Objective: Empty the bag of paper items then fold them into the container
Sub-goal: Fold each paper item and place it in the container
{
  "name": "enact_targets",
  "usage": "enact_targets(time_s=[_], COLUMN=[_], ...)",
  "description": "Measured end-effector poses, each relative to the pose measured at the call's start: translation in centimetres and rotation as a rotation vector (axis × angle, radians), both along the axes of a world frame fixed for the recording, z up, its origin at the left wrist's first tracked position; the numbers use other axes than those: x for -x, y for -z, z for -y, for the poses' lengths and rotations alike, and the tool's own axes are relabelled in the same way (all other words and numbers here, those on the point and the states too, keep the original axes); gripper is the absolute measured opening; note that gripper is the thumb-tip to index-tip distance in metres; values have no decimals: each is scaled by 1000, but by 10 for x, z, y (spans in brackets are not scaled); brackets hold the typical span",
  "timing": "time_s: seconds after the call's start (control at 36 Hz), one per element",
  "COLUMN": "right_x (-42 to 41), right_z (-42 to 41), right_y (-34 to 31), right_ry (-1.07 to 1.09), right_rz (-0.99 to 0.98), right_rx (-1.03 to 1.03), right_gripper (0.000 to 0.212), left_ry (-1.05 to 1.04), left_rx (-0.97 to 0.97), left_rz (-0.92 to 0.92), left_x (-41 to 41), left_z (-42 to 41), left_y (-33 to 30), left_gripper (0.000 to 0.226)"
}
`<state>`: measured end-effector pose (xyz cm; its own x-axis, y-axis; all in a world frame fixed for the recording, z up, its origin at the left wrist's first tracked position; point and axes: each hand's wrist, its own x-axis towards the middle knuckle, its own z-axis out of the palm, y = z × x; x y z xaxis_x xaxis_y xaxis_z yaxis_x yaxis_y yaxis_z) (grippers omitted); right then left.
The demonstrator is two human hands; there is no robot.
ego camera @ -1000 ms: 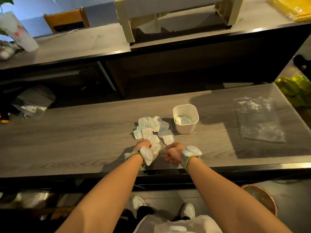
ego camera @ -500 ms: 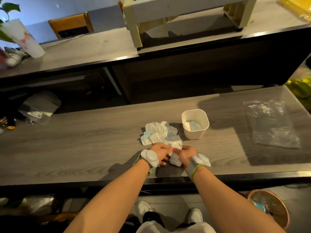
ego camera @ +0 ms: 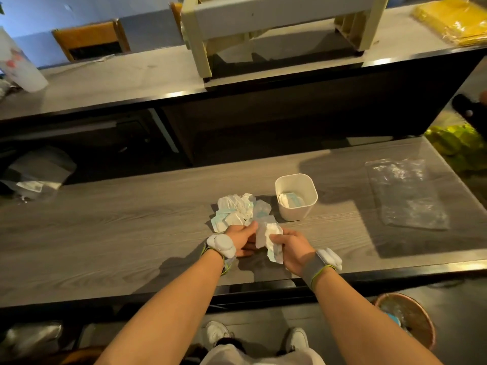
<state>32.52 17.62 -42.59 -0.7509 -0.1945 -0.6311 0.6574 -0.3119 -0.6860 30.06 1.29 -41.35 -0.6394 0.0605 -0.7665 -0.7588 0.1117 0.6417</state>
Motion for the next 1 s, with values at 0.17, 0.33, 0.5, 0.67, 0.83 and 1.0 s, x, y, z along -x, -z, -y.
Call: enact_targets(time_s=[0.17,0.33,0.5,0.67,0.83,1.0], right_x=[7,18,27,35,42,42], right_z=[8,22,47,57,50,57], right_y=[-8,-13,-31,-32,-35,-36], right_ry=[-21,112,144,80,138,-256], right_rz=[-6,-100,-207,-269,-245,-311], right_rx=[19,-118,-201,-352,-453,-635], right_gripper=[31,36,33,9,29,13], left_ry=[-119,31,-114,-49,-155,-279], left_rx=[-159,287,-115,-99,-41,-279], left_rz=[-85,-217,-100,-269,-185,-62], left_x=[-2,8,0,-6,1,1], left_z=[6,34,31,31,44,48], left_y=[1,2,-16,-17,-10,-15], left_gripper=[18,18,16,30,28,27])
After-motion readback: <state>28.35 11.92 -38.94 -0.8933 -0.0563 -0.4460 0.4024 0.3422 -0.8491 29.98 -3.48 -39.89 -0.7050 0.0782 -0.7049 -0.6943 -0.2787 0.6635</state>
